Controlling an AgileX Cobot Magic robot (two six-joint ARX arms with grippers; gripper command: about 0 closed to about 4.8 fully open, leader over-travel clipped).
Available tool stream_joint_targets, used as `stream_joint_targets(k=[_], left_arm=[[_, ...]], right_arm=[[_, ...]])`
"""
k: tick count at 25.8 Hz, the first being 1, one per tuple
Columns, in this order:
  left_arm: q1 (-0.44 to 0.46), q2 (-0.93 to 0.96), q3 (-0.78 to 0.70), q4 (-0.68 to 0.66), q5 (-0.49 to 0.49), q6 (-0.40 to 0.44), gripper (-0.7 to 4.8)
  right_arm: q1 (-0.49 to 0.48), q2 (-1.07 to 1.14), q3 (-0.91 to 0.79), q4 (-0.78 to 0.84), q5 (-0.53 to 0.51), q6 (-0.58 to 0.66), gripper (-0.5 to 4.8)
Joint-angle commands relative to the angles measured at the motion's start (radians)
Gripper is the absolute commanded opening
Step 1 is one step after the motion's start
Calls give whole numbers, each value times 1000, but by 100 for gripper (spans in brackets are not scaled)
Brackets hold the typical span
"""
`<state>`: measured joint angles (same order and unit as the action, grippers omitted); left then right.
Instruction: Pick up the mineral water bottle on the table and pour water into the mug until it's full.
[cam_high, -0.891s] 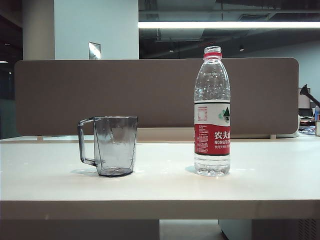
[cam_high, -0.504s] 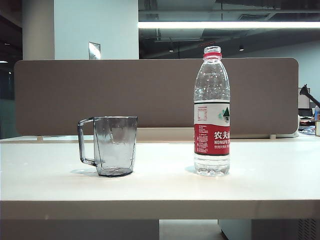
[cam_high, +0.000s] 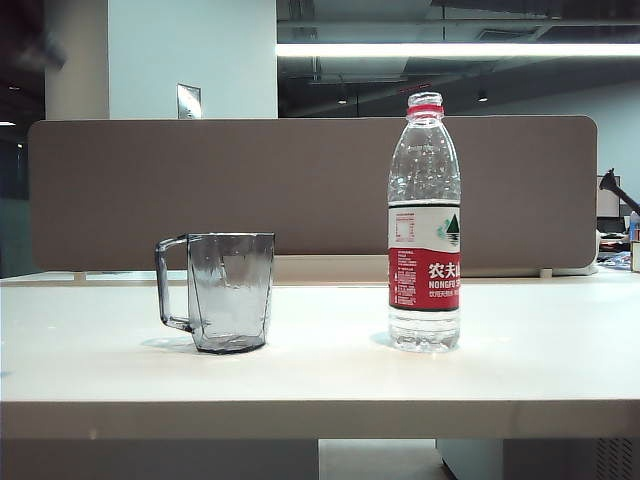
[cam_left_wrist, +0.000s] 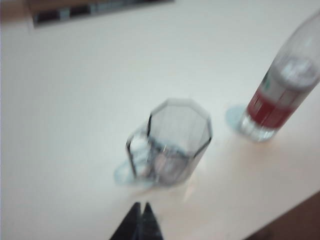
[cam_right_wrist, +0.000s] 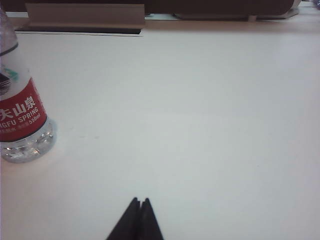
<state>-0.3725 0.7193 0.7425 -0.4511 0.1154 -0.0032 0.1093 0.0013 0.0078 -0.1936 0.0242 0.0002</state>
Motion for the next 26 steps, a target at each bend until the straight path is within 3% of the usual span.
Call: stream_joint_targets(k=[1, 3, 6, 12, 15, 19, 26], left_arm=[[-39, 16, 41, 50, -1, 5, -5], [-76, 16, 42, 61, 5, -25, -5], [-100, 15, 42, -31, 7, -88, -5], [-101, 15, 42, -214, 46, -80, -5], [-101, 13, 42, -213, 47, -84, -5], [-101, 13, 42, -161, 138, -80, -5], [-101, 13, 42, -93, 133, -80, -5]], right_arm=[[2, -1, -7, 11, -1, 2, -5], [1, -1, -7, 11, -1, 2, -5], [1, -1, -7, 11, -1, 2, -5], [2, -1, -7, 11, -1, 2, -5], [2, -1, -7, 11, -1, 2, -5], [2, -1, -7, 11, -1, 2, -5], [2, -1, -7, 11, -1, 2, -5]])
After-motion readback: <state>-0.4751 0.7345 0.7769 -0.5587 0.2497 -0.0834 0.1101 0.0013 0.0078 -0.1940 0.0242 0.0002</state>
